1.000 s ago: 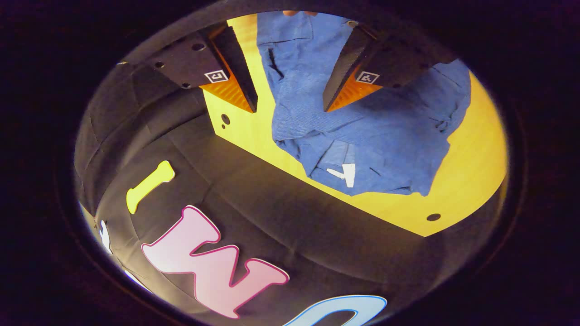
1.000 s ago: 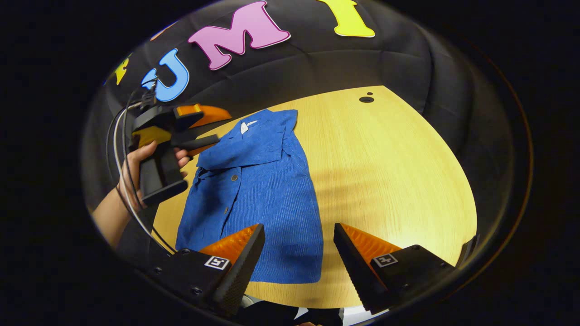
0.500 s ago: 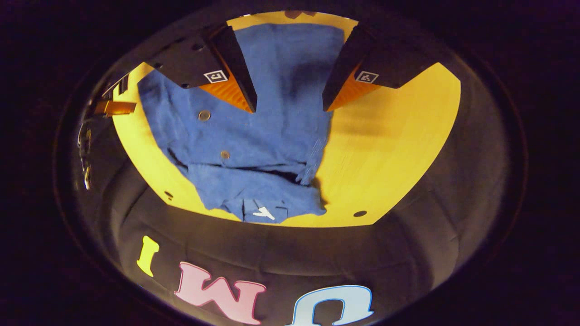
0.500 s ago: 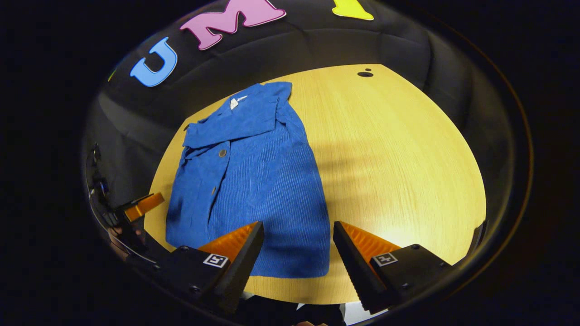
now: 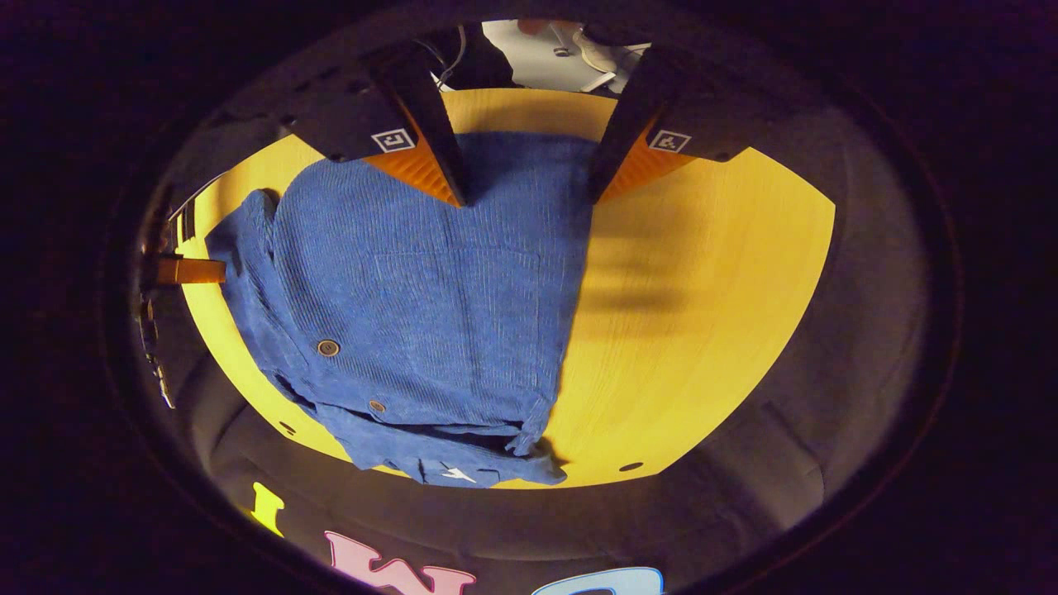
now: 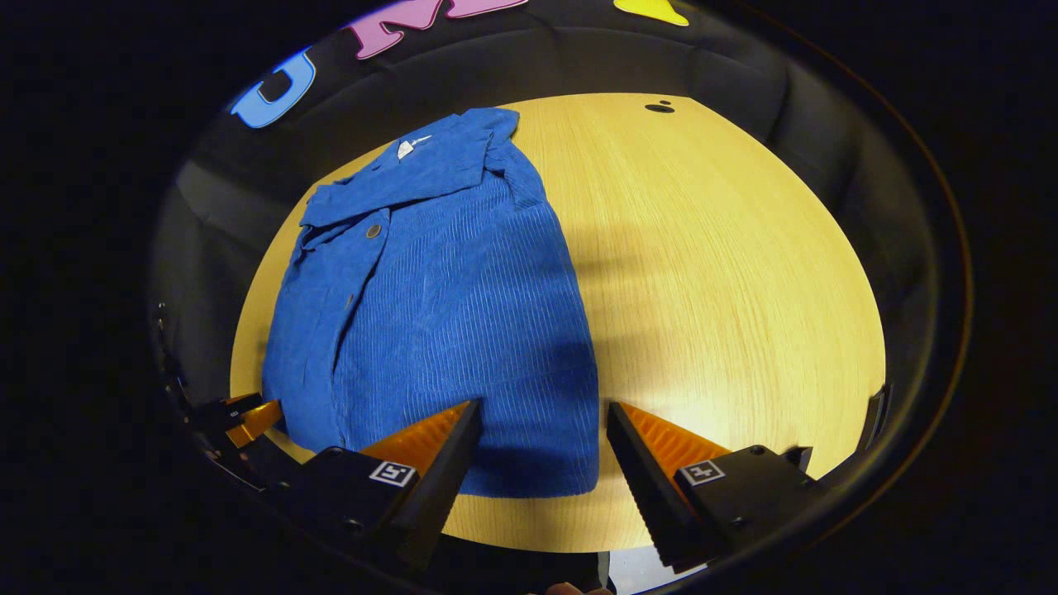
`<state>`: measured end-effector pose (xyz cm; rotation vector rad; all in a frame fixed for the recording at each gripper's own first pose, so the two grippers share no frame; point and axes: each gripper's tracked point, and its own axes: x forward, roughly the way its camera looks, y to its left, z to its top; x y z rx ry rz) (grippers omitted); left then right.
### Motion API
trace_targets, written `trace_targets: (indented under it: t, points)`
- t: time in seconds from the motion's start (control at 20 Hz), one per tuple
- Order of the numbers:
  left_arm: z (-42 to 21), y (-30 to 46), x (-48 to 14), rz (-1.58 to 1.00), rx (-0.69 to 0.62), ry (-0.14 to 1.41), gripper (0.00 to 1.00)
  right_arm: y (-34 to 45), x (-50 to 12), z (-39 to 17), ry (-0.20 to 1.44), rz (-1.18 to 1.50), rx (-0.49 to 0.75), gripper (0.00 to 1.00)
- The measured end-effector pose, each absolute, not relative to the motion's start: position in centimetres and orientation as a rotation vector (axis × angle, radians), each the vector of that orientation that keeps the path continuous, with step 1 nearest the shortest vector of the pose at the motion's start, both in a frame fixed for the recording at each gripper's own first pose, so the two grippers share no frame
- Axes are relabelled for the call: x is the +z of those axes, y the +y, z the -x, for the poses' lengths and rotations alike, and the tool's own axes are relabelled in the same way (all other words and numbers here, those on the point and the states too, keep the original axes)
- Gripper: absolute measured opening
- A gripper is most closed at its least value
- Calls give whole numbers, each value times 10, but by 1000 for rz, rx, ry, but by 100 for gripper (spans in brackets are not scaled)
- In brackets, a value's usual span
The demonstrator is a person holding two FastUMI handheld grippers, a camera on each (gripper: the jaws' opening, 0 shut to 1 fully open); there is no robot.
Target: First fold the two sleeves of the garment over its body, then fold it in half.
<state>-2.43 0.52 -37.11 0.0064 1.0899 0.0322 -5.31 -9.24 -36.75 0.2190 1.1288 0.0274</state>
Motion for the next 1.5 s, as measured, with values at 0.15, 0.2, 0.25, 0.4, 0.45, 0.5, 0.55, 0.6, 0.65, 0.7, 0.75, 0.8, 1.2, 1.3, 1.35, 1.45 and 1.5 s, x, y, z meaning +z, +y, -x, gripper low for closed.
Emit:
trace_targets:
  t: [0.15,0.2,0.25,0.4,0.45,0.5,0.55,0.6,0.65,0.7,0.75,0.8,1.2,1.3,1.35,1.45,1.5]
  points:
    - [19,3,-376,0,29,1100,85,-92,-367,48,1120,-183,18,99]
    - [18,3,-375,5,30,1094,85,-91,-369,51,1132,-159,18,98]
    - [18,3,-376,5,28,1097,85,-90,-370,50,1131,-130,16,97]
    - [17,2,-376,6,28,1083,81,-92,-374,52,1132,-38,9,87]
    - [15,-1,-376,10,30,1085,65,-87,-376,53,1136,-47,8,84]
    - [15,-3,-377,10,28,1087,51,-82,-374,52,1136,-58,11,55]
    - [15,-8,-376,2,24,1089,38,-77,-375,51,1142,-67,26,48]
    - [14,-13,-376,-13,20,1091,24,-72,-375,48,1138,-83,49,40]
    - [14,-14,-377,-39,8,1101,8,-71,-374,47,1140,-101,51,31]
    - [10,-16,-380,-49,-6,1101,6,-70,-374,45,1131,-117,61,10]
    - [13,-17,-376,-47,-12,1103,2,-66,-375,46,1139,-126,89,7]
    - [12,-16,-376,-24,-22,1108,2,-66,-375,45,1136,-130,95,5]
    - [-16,-26,-315,187,-24,1039,2,-49,-325,-3,1063,-274,96,5]
    - [-37,-30,-290,173,-46,990,2,-45,-306,-26,1026,-293,113,5]
    - [-51,-31,-278,161,-47,959,2,-42,-295,-38,1002,-298,118,5]
    - [-78,-38,-257,146,-65,904,2,-40,-275,-68,944,-298,130,5]
    - [-94,-41,-246,145,-75,876,2,-38,-267,-80,925,-294,137,5]
